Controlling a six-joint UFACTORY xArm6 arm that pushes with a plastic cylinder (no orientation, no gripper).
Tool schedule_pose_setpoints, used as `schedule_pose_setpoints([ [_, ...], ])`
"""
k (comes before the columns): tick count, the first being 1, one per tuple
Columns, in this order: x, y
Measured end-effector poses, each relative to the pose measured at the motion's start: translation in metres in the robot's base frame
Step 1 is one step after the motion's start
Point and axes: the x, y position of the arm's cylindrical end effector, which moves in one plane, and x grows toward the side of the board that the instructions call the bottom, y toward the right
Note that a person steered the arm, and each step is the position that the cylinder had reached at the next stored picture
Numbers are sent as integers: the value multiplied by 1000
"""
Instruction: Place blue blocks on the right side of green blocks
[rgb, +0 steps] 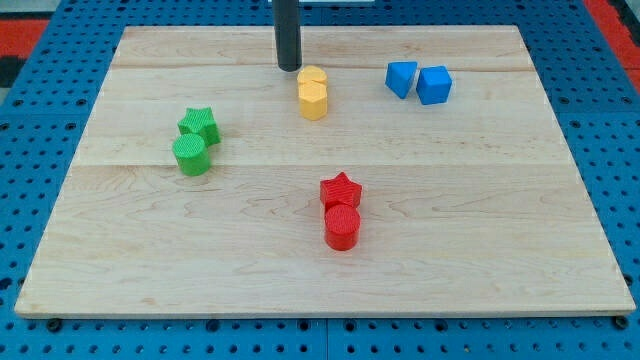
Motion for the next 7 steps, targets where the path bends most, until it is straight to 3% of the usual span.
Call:
schedule_pose_setpoints([
  [3,16,45],
  [4,48,84],
  [5,81,86],
  [6,100,106],
  [7,105,163],
])
